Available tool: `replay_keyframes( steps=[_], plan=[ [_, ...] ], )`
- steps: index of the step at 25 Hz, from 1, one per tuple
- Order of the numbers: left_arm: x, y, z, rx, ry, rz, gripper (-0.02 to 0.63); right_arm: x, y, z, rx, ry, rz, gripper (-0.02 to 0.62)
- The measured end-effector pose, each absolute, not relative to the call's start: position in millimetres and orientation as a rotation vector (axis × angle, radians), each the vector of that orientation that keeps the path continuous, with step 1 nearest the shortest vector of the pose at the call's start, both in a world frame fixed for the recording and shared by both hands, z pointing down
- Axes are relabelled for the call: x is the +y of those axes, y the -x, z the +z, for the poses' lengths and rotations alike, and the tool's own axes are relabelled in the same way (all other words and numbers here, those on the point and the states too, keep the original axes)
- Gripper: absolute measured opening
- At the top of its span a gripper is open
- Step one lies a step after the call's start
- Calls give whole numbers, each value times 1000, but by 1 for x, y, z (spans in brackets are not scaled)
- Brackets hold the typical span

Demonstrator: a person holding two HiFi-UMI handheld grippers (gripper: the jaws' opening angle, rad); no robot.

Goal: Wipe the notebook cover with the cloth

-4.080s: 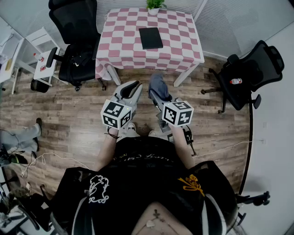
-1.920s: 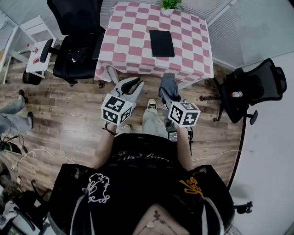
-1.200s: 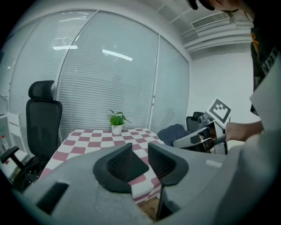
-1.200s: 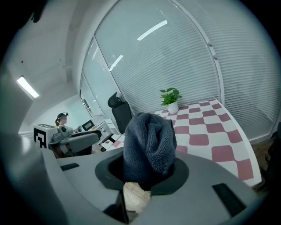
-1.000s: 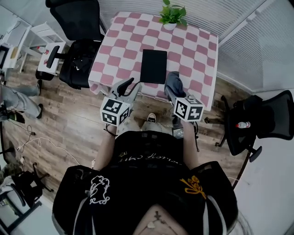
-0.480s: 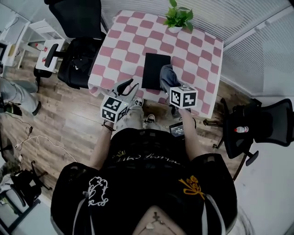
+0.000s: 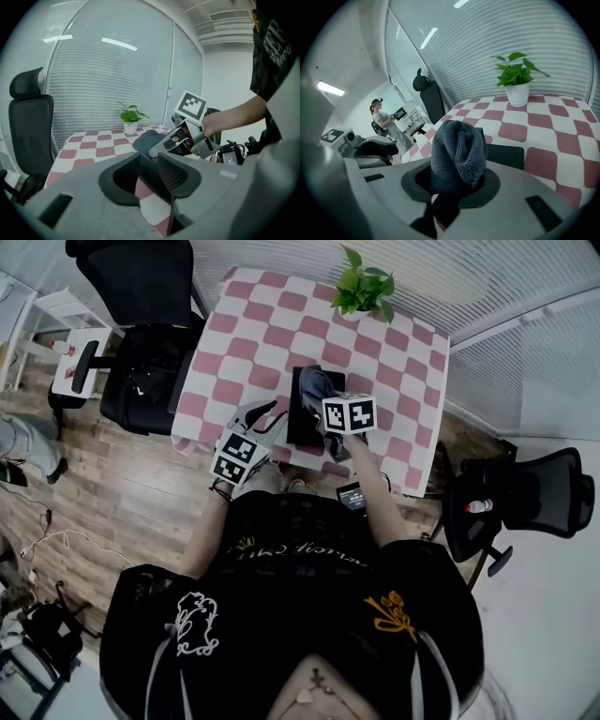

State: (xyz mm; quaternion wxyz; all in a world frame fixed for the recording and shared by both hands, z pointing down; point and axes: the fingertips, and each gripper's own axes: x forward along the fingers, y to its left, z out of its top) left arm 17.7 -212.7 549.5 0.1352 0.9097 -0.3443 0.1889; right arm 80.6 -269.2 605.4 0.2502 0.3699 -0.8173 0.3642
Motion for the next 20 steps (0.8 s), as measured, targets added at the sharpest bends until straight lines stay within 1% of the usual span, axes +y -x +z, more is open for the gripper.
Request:
replay_keyframes(
  steps=[5, 9, 14, 20],
  plan=[
    [-233, -7, 545, -1004, -2629, 526, 113, -288, -48, 639, -2179, -928, 1086, 81],
    [-240, -4, 545, -989, -2616, 500, 114, -296, -45, 665, -2111, -950, 1170, 81],
    [-244, -12, 546, -956, -2622, 498, 114, -297, -59, 671, -2105, -1009, 1260, 81],
    [-243, -30, 550, -902, -2632, 500, 114, -300, -110, 670, -2056, -1142, 1269, 81]
  ],
)
